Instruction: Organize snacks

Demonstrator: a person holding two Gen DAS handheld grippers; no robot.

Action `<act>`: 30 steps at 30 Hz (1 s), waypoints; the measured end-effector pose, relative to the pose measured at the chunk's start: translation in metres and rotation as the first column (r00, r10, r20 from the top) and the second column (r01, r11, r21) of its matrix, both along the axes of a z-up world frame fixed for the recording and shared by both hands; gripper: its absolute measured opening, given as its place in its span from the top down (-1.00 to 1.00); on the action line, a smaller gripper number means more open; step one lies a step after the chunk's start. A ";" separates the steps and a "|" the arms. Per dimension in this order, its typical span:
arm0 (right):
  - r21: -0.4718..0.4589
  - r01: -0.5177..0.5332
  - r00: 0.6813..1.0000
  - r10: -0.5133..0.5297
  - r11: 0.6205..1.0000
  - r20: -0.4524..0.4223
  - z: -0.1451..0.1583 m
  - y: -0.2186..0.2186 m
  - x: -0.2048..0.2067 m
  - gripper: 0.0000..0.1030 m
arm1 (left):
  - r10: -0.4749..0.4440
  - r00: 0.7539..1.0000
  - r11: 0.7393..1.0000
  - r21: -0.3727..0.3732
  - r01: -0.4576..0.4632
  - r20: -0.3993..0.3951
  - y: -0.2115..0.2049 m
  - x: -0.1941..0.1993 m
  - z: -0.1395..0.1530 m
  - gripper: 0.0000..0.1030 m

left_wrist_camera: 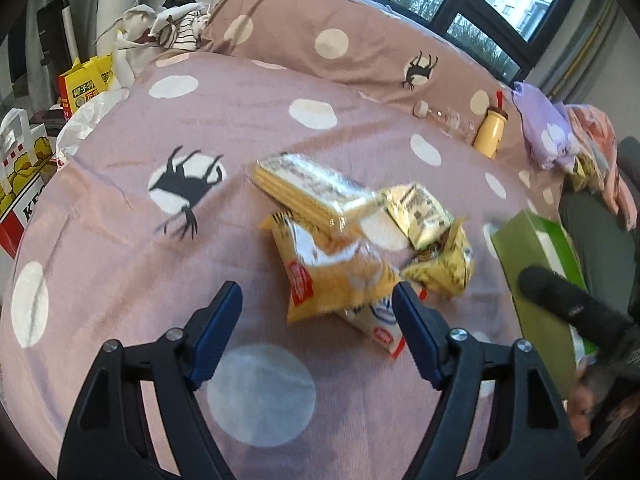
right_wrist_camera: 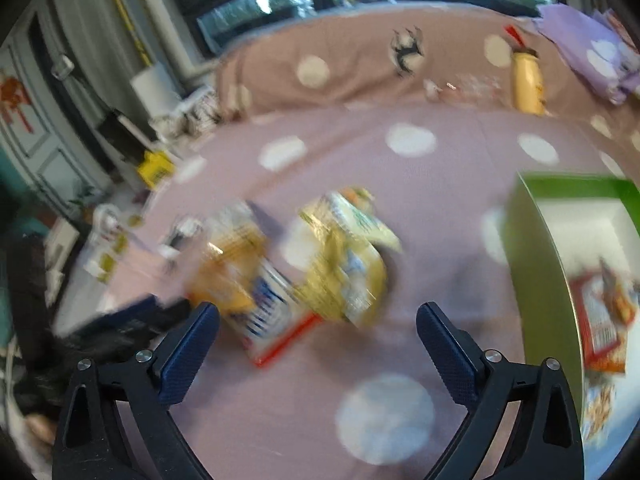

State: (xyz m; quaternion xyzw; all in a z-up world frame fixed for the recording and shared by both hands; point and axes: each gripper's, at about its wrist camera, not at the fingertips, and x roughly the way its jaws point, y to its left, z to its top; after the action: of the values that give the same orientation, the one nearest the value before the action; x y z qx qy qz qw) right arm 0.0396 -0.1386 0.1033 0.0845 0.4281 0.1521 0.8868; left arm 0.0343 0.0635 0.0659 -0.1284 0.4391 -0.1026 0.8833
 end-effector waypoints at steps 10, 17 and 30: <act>0.121 -0.216 0.946 0.238 0.969 -0.218 -0.014 0.081 0.118 -0.56 | -0.016 0.999 0.991 -0.137 0.010 -0.042 0.017 0.067 -0.002 -0.17; 0.108 -0.216 0.901 0.241 0.970 -0.361 -0.072 0.106 0.154 -0.23 | -0.056 0.995 0.984 -0.176 0.040 -0.086 0.007 0.093 -0.023 0.07; 0.107 -0.114 0.972 0.133 0.988 -0.195 -0.015 0.053 0.094 -0.09 | -0.181 0.976 0.982 -0.038 0.187 0.119 -0.040 0.038 0.035 0.18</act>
State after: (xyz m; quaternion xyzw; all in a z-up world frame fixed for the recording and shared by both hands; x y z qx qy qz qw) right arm 0.1334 -0.0857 0.0880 0.1148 0.5124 0.2177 0.8227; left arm 0.0725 0.0232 0.1011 -0.1025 0.3950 -0.2017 0.8904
